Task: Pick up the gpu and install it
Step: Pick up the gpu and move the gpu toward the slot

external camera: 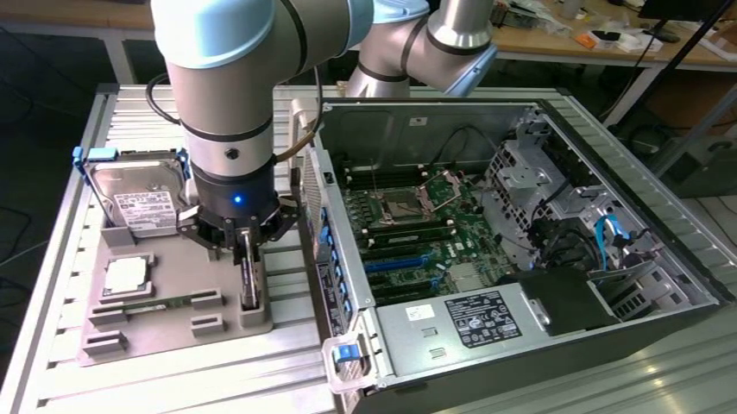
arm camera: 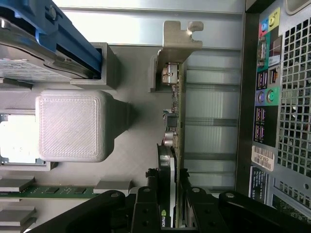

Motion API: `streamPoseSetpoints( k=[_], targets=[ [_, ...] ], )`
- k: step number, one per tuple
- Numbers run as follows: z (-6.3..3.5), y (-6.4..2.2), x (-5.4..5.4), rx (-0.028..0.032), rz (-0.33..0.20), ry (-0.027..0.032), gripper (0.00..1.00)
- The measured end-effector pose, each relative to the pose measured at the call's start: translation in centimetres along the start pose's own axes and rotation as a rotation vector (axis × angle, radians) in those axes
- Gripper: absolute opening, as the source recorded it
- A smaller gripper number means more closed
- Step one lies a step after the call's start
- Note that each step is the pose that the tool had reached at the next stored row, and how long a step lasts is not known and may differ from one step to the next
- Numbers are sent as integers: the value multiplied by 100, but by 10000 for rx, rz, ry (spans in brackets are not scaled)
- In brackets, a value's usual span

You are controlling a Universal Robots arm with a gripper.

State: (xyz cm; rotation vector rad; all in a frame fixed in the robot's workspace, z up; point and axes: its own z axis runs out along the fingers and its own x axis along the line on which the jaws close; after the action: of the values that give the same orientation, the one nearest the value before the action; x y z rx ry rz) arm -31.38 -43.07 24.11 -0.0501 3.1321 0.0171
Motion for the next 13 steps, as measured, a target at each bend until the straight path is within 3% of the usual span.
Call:
streamPoseSetpoints(
  k=[13],
  targets=[
    [-178, 2, -2, 4, -1, 0, 27]
  ],
)
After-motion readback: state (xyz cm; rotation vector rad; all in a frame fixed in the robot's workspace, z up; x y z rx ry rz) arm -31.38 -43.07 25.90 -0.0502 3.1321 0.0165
